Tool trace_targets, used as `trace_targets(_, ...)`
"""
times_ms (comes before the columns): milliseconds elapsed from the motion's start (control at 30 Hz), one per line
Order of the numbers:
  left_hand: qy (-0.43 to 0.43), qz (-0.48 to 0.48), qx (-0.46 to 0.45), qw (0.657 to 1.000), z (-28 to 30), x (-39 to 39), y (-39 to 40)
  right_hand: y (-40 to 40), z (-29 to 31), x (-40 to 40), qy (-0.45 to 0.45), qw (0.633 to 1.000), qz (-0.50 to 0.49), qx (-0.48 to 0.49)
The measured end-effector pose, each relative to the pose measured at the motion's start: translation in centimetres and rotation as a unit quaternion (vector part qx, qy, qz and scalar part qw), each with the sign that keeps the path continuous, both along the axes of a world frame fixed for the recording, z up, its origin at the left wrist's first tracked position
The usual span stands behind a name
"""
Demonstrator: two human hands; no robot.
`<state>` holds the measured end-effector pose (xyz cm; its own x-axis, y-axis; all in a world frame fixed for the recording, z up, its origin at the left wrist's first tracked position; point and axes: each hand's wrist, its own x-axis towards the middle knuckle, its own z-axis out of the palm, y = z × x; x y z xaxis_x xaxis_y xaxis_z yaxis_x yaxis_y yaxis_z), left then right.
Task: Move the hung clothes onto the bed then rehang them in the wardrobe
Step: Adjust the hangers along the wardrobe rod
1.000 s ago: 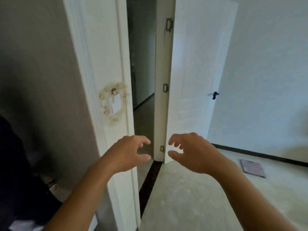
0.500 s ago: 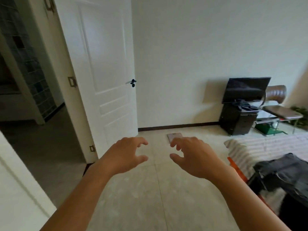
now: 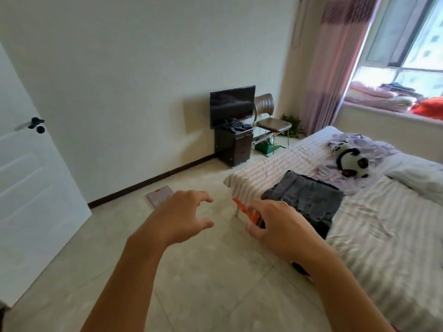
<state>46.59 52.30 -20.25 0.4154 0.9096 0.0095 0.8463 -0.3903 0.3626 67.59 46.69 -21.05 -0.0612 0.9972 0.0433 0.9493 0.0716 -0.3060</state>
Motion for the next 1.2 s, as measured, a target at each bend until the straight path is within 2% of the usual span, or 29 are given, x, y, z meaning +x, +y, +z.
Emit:
trace_targets(467,-0.018,-0.238,-0.005,0.971,-0.7,16.2,18.4,10.5,0.0,11.0,0.023,0.976,-0.216,-0.004)
trace_targets(567,-0.016,-0.262,0.009,0.965,-1.0,18.9,20.9,12.5,-0.2,12.6,0.04,0.969,-0.242,0.003)
trace_targets(733,-0.037,-0.291,-0.013,0.956,-2.2,22.9,23.9,15.1,-1.2,16.2,0.051,0.96,-0.276,-0.005)
trace_targets(900,-0.022,-0.303,-0.037,0.952,-3.3,27.9,28.1,18.0,-2.1,21.3,0.055,0.949,-0.309,-0.005)
trace_targets(1200,-0.002,-0.291,-0.056,0.955,-4.4,40.0,36.9,25.9,-2.2,34.3,0.072,0.955,-0.288,0.014)
